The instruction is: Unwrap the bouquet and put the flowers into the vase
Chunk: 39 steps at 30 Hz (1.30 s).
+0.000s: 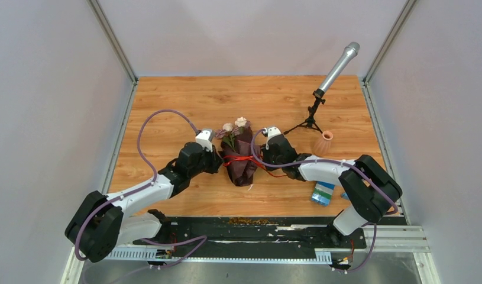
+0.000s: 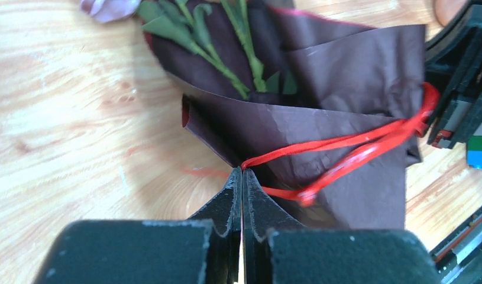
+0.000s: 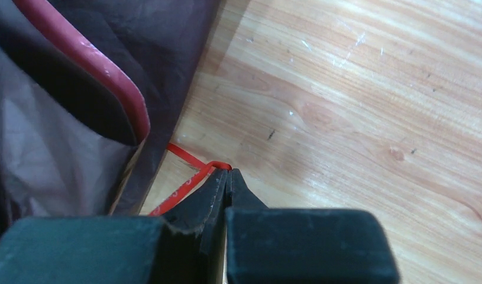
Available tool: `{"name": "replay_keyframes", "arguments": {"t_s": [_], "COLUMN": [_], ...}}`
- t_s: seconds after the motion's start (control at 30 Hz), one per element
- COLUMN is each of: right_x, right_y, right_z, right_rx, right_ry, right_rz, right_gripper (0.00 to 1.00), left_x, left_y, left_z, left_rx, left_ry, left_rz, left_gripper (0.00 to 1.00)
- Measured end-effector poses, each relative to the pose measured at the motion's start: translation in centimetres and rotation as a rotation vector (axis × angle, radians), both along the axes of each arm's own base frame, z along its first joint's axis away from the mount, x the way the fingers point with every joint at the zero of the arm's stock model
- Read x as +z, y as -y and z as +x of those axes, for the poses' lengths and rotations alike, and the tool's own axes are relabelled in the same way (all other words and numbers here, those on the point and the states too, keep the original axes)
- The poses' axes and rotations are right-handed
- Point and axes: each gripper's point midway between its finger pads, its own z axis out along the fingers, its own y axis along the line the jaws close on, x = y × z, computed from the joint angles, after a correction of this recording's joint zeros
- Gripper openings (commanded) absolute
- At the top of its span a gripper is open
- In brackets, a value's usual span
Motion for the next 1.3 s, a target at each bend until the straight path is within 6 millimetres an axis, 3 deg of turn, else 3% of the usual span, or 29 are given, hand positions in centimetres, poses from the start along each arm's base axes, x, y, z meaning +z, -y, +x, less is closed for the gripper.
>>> {"name": "replay_keyframes", "arguments": {"t_s": [0.13,0.33,0.53,0.73,0.93,1.03,1.13,1.3], "right_x": [-1.1,-1.2,-1.2,-1.2,-1.2,-1.2,-1.2,-1.2], "right_y": [0.7,0.7,0.6,0.8,1.0,1.0,1.1,1.2], "right_z": [-0.3,-0.3,-0.4,-0.3,-0.1,-0.1,-0.1,0.0], "right_rx": [-0.040,-0.078,-0.089,-0.100,-0.108,-0.110,-0.111,-0.116], "right_ry": [-0.037,-0.053,-0.063,-0.061,-0.058,-0.058,-0.058,-0.059], "right_rz": [-0.025,-0.008,0.003,0.000,-0.003,-0.003,-0.003,-0.002], "right_gripper": [0.00,0.00,0.00,0.00,0.00,0.00,0.01,0.13], "left_x": [-1.5,-4.2,-5.7,-4.1,2.0,4.6,5.0,2.6], "left_y": [-1.6,-4.3,-5.7,-8.3,-10.4,-10.9,-10.6,-9.9], "left_z": [-0.2,-0.7,-1.6,-1.7,-0.9,-0.7,-0.9,-1.6], "left_rx": [0.072,0.200,0.266,0.352,0.426,0.438,0.422,0.390], "left_ry": [-0.052,-0.156,-0.230,-0.202,-0.072,-0.019,-0.027,-0.131], "left_rz": [0.002,0.003,0.000,0.044,0.056,0.043,0.036,0.066], "left_gripper": [0.00,0.02,0.25,0.47,0.66,0.69,0.69,0.71]}}
